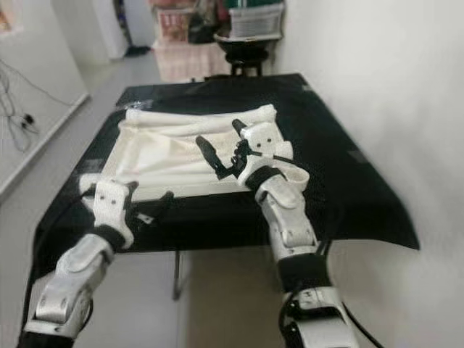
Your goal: Building children table
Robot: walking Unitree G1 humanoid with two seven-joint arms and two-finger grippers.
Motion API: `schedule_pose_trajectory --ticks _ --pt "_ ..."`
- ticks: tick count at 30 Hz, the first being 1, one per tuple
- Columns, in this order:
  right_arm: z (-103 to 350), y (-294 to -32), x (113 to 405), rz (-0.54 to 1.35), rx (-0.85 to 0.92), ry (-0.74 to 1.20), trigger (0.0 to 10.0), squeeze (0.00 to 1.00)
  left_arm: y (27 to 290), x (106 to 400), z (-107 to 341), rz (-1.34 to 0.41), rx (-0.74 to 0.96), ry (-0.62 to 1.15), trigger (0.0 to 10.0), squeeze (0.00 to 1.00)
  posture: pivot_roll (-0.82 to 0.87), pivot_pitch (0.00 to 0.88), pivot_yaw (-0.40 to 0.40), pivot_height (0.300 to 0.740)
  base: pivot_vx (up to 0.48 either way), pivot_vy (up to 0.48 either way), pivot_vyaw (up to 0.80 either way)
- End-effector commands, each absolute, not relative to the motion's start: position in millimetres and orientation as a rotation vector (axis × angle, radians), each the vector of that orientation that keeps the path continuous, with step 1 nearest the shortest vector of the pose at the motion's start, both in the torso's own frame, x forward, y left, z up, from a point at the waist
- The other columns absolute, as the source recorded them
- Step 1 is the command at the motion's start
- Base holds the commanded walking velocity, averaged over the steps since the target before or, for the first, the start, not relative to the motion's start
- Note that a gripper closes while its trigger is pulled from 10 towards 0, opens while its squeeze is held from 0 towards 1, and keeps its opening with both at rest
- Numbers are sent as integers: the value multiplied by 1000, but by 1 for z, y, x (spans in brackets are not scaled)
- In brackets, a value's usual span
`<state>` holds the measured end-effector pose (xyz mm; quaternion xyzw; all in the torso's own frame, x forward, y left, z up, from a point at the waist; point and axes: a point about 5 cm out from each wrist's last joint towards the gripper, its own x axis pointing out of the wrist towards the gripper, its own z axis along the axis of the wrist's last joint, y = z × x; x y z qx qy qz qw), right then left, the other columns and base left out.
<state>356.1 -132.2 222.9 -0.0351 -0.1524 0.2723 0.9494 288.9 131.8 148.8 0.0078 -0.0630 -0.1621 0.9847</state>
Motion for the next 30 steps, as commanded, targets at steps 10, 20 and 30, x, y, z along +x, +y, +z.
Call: schedule_pose_trajectory --ticks 10,20,30 --pt "229 -129 361 602 -224 -261 10000 0 131 290 152 -323 11 -121 10000 0 -100 0 43 740 292 0 0" --pt "217 -130 364 589 -275 -192 10000 0 131 289 151 -326 6 -116 10000 0 -102 0 41 740 290 0 0" --pt "191 -132 347 783 -503 -32 10000 0 133 287 147 -304 -4 -84 10000 0 -102 0 41 740 169 0 0"
